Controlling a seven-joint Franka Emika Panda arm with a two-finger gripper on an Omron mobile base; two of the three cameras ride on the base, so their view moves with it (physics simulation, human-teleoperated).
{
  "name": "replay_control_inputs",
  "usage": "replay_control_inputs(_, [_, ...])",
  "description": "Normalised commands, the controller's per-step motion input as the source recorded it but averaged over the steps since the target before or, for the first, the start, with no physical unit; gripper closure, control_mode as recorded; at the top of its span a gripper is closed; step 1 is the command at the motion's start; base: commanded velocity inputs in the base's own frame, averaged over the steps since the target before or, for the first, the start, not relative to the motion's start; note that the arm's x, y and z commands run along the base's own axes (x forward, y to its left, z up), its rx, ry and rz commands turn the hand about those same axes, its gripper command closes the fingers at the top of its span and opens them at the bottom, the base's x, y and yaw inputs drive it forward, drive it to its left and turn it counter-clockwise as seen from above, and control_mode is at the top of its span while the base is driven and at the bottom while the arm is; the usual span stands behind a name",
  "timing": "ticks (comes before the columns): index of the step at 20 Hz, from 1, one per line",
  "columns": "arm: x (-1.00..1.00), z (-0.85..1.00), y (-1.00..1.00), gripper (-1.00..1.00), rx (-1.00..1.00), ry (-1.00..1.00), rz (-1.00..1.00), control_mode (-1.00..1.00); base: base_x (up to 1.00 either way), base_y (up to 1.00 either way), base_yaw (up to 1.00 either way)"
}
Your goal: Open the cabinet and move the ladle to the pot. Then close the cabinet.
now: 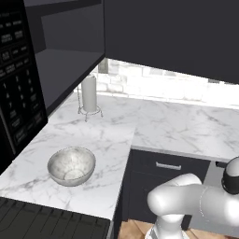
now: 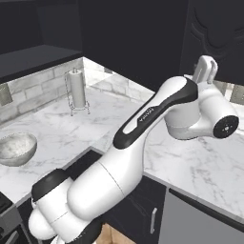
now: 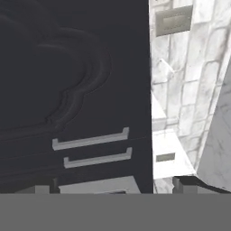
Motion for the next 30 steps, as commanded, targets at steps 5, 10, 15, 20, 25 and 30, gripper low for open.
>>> replay_control_inputs(5, [0.21, 0.00, 0.00, -1.00, 0.00, 0.00, 0.00, -1.00, 0.00, 0.00, 0.00])
replay_control_inputs(10, [0.08, 0.00, -0.07, -1.00, 0.03, 0.00, 0.00, -1.00, 0.00, 0.00, 0.00])
replay_control_inputs(15, [0.02, 0.00, -0.08, -1.00, 0.01, 0.00, 0.00, -1.00, 0.00, 0.00, 0.00])
replay_control_inputs(20, [0.13, -0.01, -0.01, -1.00, 0.00, 0.00, 0.00, -1.00, 0.00, 0.00, 0.00])
replay_control_inputs(25, [0.25, 0.00, 0.02, -1.00, 0.00, 0.00, 0.00, -1.00, 0.00, 0.00, 0.00])
replay_control_inputs(30, [0.25, 0.00, 0.01, -1.00, 0.00, -0.01, 0.00, -1.00, 0.00, 0.00, 0.00])
